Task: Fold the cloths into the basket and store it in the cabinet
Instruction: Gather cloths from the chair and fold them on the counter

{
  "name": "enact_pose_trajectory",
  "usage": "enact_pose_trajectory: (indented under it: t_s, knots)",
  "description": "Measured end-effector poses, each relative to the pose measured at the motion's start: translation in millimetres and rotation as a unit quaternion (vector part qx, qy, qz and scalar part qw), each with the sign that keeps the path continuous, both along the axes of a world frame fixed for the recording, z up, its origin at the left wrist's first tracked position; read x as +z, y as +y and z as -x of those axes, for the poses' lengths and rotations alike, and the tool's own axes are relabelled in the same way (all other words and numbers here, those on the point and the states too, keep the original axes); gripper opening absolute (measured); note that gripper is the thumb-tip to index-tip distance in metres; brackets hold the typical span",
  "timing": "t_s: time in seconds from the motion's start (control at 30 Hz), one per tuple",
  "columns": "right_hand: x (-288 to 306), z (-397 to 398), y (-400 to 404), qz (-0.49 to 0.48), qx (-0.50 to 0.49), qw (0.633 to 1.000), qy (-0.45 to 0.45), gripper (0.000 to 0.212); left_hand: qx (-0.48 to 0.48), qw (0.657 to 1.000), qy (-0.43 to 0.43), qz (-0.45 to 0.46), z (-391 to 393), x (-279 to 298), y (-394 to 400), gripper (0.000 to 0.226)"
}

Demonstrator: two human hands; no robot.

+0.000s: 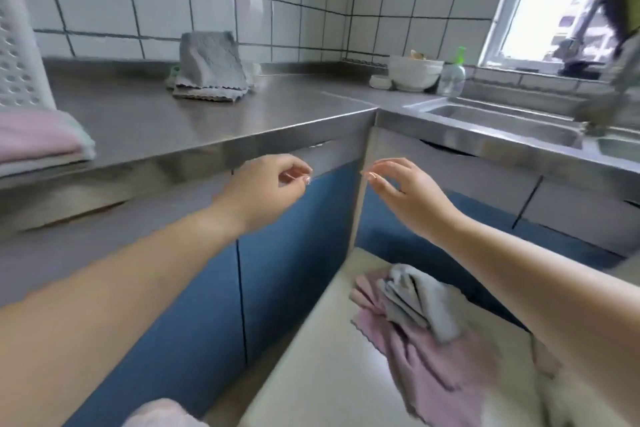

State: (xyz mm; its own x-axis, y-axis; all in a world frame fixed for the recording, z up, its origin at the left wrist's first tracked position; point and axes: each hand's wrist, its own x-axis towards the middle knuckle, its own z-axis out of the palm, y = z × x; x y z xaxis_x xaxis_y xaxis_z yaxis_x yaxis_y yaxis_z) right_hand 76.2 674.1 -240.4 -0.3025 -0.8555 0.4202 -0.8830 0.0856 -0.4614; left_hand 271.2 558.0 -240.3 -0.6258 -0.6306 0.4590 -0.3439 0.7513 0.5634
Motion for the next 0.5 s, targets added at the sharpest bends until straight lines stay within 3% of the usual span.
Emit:
enact_pose_trajectory:
  t_s: [0.23,0.5]
  knots:
    - [-67.5,63.7,78.2,-0.078,-0.141,0.986,-0.052,0.032,-0.103,0.989,-0.073,-0.077,75.8,-82.3,57.1,0.021]
    - [-157.2,80.5,118.7,-0.178,-0.208,0.958,-0.088,0.026,-0.115,0.970,-0.170,-0.128,117.9,-167.3,69.3,0.023]
